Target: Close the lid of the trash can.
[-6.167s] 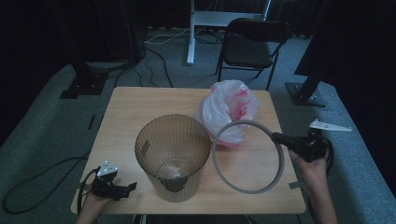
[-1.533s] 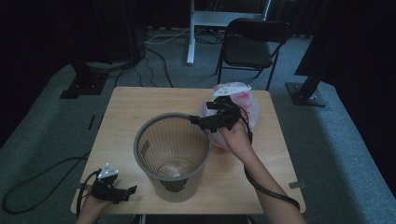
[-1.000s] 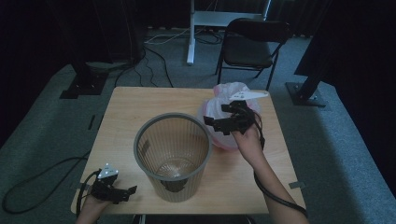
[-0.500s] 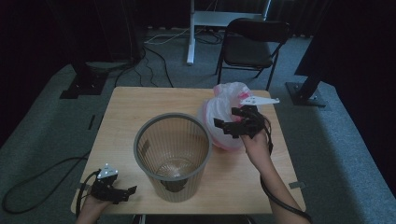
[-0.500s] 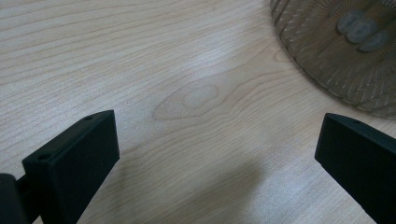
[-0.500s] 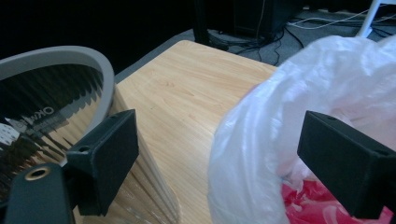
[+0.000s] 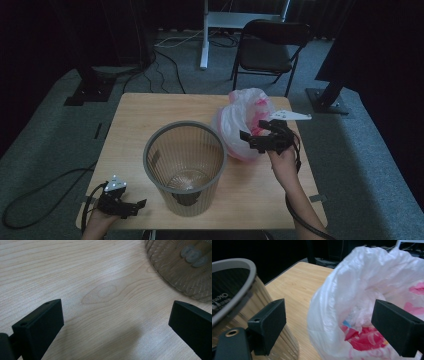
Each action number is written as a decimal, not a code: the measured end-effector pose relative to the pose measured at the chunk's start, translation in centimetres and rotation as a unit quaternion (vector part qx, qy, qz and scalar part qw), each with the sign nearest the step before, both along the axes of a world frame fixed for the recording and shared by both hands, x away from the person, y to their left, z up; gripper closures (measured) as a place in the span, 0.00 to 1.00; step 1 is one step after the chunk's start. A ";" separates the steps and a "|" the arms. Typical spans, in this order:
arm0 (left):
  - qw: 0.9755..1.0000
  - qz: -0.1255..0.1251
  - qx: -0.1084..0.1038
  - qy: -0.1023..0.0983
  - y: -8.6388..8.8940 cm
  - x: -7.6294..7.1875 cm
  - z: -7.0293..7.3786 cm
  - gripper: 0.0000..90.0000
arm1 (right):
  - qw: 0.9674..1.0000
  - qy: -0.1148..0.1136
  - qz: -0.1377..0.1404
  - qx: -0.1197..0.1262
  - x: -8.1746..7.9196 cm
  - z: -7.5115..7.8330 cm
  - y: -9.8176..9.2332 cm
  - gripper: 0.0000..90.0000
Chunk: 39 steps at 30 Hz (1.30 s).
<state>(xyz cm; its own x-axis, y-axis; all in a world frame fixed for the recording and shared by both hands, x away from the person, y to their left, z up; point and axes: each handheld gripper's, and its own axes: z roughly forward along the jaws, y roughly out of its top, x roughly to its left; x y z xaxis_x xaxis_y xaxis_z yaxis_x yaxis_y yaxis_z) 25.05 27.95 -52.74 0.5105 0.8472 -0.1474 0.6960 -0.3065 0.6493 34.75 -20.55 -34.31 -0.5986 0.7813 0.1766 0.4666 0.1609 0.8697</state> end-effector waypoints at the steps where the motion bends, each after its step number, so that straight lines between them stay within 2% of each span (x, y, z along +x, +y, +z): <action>1: 1.000 0.000 -0.001 0.000 0.0 0.0 0.0 0.00 | 1.000 0.001 -0.002 0.001 0.0 -0.1 -0.1 0.13; 7: 1.000 -0.001 0.000 0.002 0.0 0.0 0.0 0.00 | 1.000 -0.005 -0.015 -0.001 -0.7 -0.9 -1.0 0.13; 18: 1.000 -0.002 0.000 0.002 0.0 0.0 0.0 0.00 | 0.999 0.001 -0.037 0.009 -1.6 -3.3 -3.0 0.13; 31: 1.000 -0.002 0.001 0.001 -0.1 0.0 0.0 0.00 | 0.998 0.020 -0.058 0.016 -2.3 -6.4 -4.8 0.13; 39: 1.000 -0.002 0.001 0.003 -0.1 -0.1 0.0 0.00 | 0.997 0.019 -0.067 0.026 -3.0 -8.2 -6.2 0.13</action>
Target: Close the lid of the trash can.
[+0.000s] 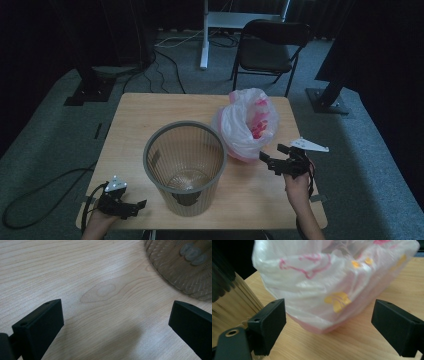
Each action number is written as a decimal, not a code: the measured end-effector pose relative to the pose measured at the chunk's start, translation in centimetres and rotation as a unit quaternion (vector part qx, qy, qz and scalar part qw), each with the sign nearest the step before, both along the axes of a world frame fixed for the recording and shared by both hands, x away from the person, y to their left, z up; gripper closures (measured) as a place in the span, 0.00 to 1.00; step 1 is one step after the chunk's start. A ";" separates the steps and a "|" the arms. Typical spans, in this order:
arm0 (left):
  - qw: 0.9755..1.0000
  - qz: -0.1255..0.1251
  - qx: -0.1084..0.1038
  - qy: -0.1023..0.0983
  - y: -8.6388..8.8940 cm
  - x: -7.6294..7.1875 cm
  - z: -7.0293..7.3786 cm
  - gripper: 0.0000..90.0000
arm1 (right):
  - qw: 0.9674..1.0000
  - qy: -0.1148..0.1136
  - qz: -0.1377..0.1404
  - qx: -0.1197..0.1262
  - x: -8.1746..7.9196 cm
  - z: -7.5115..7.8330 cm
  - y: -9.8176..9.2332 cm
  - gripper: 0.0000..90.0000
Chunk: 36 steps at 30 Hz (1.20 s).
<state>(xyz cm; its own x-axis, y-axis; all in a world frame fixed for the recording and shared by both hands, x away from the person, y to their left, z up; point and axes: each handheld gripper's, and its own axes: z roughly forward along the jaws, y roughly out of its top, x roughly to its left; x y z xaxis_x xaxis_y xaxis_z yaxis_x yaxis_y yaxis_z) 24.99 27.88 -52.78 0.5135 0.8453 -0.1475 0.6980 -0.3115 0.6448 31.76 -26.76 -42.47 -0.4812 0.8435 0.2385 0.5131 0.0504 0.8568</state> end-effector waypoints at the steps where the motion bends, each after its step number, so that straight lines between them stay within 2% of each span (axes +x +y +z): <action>1: 1.000 0.000 0.000 0.000 0.0 0.0 0.0 0.00 | 1.000 0.000 -0.003 -0.001 -0.1 -0.2 -0.2 0.13; 8: 1.000 0.001 0.001 -0.001 0.0 0.0 0.0 0.00 | 1.000 0.008 -0.020 0.003 -0.8 -1.9 -1.8 0.13; 21: 1.000 0.000 0.002 0.001 -0.1 0.0 0.0 0.00 | 0.998 0.035 -0.049 -0.011 -1.7 -4.5 -4.0 0.13; 27: 1.000 -0.002 0.003 0.001 -0.1 -0.1 0.0 0.00 | 0.998 0.035 -0.057 -0.016 -2.3 -4.9 -4.8 0.13; 32: 1.000 -0.002 0.003 0.001 -0.1 -0.1 0.0 0.00 | 0.998 0.037 -0.052 -0.022 -2.9 -5.7 -5.5 0.13; 36: 1.000 -0.003 0.004 0.001 -0.1 -0.1 0.0 0.00 | 0.998 0.028 -0.053 -0.026 -3.5 -6.3 -5.9 0.13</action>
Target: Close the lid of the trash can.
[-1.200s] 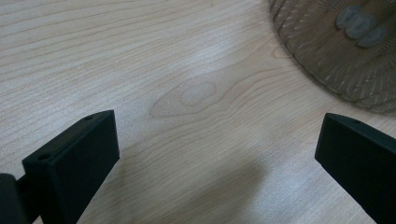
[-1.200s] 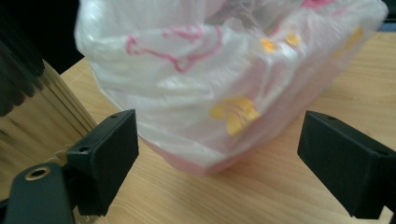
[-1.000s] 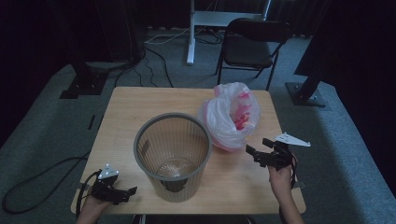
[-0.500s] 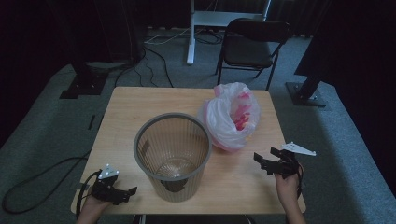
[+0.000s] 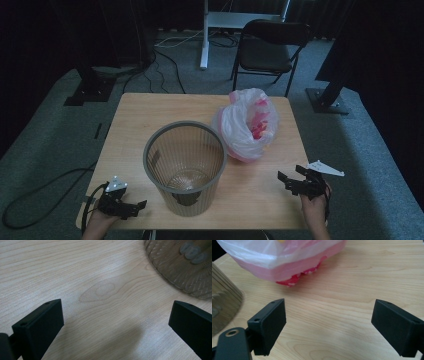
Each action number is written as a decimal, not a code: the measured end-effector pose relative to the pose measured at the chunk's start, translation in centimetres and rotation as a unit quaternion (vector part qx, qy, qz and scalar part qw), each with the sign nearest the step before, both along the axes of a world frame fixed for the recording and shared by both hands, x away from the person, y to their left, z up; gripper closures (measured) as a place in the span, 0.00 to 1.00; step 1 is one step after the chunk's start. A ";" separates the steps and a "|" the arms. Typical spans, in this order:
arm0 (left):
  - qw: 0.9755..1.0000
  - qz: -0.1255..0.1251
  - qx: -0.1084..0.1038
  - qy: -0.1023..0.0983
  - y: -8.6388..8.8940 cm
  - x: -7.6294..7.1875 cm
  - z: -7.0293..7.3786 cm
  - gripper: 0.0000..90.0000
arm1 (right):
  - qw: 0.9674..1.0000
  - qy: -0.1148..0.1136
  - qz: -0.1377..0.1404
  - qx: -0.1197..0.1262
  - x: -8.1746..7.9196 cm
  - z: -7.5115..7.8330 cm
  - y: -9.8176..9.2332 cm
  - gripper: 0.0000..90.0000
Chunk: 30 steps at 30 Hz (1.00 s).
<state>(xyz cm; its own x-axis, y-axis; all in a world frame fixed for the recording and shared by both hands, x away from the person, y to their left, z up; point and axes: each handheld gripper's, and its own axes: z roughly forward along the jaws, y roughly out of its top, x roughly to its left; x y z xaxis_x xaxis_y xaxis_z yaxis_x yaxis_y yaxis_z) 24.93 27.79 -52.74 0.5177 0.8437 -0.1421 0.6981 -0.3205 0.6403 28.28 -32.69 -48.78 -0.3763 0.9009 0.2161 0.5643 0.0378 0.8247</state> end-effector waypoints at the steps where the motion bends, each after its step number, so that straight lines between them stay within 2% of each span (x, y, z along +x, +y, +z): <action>1: 1.000 0.000 0.000 0.000 0.0 0.0 0.0 0.00 | 1.000 -0.002 0.000 0.002 -0.1 -0.2 -0.1 0.13; 17: 1.000 -0.003 0.000 0.001 0.0 0.0 0.0 0.00 | 0.999 -0.037 -0.013 -0.011 -2.7 -2.9 -2.5 0.13; 22: 1.000 -0.001 0.000 0.002 0.0 -0.1 0.0 0.00 | 0.999 -0.037 -0.010 -0.016 -3.4 -3.6 -3.3 0.13; 24: 1.000 -0.003 0.001 0.002 0.0 -0.1 0.0 0.00 | 0.999 -0.041 -0.009 -0.011 -3.6 -3.8 -3.7 0.13; 30: 1.000 -0.002 0.002 0.002 0.0 -0.1 0.0 0.00 | 0.999 -0.043 -0.017 -0.027 -4.3 -4.8 -4.4 0.13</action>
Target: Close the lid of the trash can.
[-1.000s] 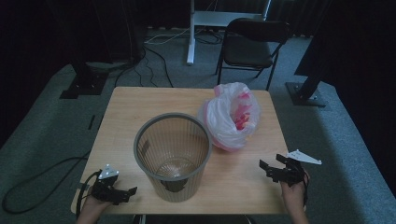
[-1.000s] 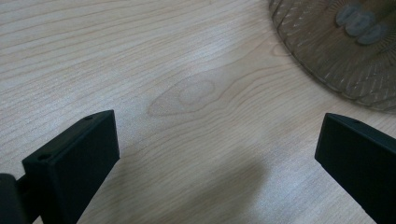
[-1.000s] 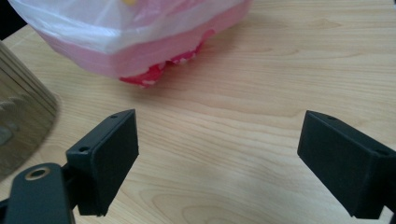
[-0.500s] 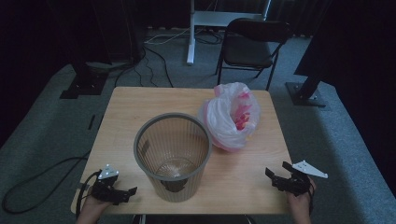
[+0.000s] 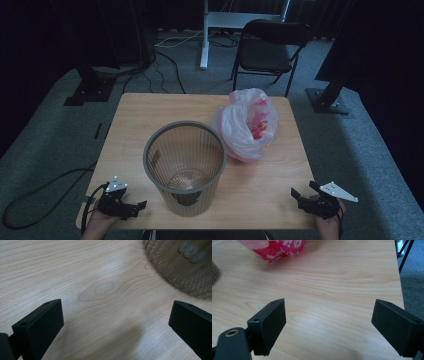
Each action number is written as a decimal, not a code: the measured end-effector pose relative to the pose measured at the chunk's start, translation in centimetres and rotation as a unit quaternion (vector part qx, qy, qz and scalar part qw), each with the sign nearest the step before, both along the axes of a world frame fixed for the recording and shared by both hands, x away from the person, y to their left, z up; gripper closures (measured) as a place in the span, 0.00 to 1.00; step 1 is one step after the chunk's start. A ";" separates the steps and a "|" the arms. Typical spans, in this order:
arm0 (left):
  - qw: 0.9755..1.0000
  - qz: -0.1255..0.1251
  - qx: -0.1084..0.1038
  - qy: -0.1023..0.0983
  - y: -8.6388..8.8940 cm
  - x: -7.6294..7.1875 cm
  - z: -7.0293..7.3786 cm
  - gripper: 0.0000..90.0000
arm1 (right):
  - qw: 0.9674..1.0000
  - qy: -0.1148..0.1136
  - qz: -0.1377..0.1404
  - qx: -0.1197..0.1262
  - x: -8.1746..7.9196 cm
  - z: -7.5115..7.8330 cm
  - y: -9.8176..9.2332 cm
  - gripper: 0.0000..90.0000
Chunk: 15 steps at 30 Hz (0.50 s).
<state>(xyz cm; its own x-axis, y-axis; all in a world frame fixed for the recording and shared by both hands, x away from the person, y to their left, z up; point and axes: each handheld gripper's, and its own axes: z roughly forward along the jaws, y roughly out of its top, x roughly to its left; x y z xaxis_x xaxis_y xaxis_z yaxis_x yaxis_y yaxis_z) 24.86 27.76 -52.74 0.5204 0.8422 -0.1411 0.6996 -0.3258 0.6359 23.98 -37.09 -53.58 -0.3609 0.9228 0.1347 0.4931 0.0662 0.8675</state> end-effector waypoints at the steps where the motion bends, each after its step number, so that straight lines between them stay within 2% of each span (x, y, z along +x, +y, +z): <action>1: 1.000 0.000 0.000 0.000 0.0 0.0 0.0 0.00 | 1.000 0.004 0.001 0.004 -0.1 -0.2 -0.1 0.13; 6: 1.000 0.001 0.001 0.000 -0.1 0.0 0.0 0.00 | 1.000 0.006 -0.001 0.011 -0.8 -0.9 -0.6 0.13; 10: 1.000 0.000 0.001 0.000 -0.1 0.0 0.0 0.00 | 1.000 -0.002 -0.002 0.026 -1.1 -1.1 -0.9 0.13; 13: 1.000 0.001 0.001 0.000 -0.1 -0.1 0.0 0.00 | 1.000 -0.006 -0.003 0.021 -1.3 -1.3 -0.9 0.13; 15: 1.000 0.001 0.000 0.000 0.0 0.0 0.0 0.00 | 1.000 -0.008 -0.007 0.028 -1.3 -1.4 -1.1 0.13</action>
